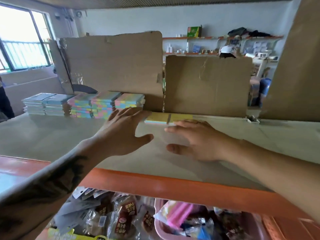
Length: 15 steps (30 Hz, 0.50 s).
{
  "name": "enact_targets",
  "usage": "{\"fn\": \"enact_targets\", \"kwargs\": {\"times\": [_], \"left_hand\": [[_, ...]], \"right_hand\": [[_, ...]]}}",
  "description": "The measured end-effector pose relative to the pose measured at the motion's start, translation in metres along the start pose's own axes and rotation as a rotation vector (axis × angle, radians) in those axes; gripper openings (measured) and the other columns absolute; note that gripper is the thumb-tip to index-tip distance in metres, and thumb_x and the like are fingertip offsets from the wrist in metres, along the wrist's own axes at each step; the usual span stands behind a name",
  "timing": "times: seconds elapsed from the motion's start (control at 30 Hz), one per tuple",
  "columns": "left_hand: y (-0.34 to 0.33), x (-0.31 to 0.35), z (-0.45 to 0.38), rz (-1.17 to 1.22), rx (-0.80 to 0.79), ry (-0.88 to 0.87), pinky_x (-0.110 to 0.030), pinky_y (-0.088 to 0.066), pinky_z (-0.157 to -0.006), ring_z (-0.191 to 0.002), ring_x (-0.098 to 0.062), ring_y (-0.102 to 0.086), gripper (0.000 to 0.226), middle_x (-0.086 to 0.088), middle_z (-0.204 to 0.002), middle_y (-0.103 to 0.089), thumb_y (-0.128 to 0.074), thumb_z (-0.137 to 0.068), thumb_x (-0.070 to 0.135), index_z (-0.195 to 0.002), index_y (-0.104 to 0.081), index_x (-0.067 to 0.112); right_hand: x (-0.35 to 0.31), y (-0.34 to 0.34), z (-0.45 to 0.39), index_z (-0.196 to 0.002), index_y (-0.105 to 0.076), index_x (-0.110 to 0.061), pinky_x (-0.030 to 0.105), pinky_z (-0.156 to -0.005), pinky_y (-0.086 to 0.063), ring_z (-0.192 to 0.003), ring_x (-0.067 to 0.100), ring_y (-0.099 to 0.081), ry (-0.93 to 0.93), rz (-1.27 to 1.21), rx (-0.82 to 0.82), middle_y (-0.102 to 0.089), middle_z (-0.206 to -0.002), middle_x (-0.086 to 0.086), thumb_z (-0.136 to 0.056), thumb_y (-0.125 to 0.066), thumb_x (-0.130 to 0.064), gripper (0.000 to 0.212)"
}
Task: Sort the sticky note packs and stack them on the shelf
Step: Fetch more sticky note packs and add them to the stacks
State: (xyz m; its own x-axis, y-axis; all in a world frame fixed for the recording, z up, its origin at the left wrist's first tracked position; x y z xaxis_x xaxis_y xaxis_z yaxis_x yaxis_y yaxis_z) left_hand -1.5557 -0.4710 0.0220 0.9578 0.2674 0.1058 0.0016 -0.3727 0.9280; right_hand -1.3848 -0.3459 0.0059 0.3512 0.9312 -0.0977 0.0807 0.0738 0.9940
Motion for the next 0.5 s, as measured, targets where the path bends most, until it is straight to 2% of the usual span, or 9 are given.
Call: {"fn": "enact_targets", "kwargs": {"times": [0.13,0.3,0.4,0.5], "left_hand": [[-0.02,0.073,-0.006,-0.007,-0.061,-0.044,-0.04,-0.019,-0.122,-0.151,-0.016,-0.024,0.081,0.012,-0.165,-0.026,-0.047,-0.086,0.079,-0.156,-0.028,0.042],[-0.052,0.187,-0.027,0.015,-0.157,-0.098,-0.04,-0.018,-0.122,-0.151,-0.016,-0.023,0.078,0.012,-0.166,-0.025,-0.049,-0.088,0.076,-0.156,-0.026,0.045],[-0.066,0.262,-0.049,0.019,-0.188,-0.146,-0.041,-0.019,-0.122,-0.151,-0.016,-0.024,0.078,0.012,-0.165,-0.027,-0.049,-0.089,0.076,-0.156,-0.027,0.043],[-0.078,0.335,-0.071,0.041,-0.2,-0.185,-0.04,-0.02,-0.121,-0.151,-0.014,-0.025,0.077,0.014,-0.165,-0.027,-0.051,-0.089,0.074,-0.156,-0.028,0.042]], "right_hand": [[0.067,0.012,0.06,-0.158,-0.03,-0.044,0.032,-0.122,-0.013,-0.155,0.014,-0.02,-0.094,0.085,0.006,-0.022,-0.17,-0.009,-0.088,-0.035,-0.082,0.08],[0.145,0.031,0.151,-0.159,-0.027,-0.042,0.038,-0.121,-0.022,-0.152,0.014,-0.025,-0.171,0.117,-0.011,-0.024,-0.167,-0.013,-0.083,-0.026,-0.089,0.09],[0.194,0.042,0.204,-0.159,-0.027,-0.042,0.04,-0.123,-0.017,-0.154,0.013,-0.02,-0.199,0.125,0.003,-0.021,-0.169,-0.013,-0.085,-0.026,-0.087,0.086],[0.245,0.051,0.249,-0.156,-0.034,-0.04,0.038,-0.123,-0.016,-0.153,0.012,-0.023,-0.215,0.16,0.041,-0.026,-0.167,-0.013,-0.089,-0.032,-0.082,0.08]]}}
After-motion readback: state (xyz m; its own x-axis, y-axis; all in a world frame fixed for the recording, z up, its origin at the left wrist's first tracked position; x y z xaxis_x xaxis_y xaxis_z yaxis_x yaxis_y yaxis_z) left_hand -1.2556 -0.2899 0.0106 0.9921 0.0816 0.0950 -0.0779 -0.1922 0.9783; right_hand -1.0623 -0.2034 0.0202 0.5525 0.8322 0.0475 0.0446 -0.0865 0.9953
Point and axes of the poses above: each hand's wrist, its own z-axis away from the middle knuckle, its own y-axis out of the back of the hand, x = y × z, the point moved 5 cm from there along -z, towards the middle knuckle
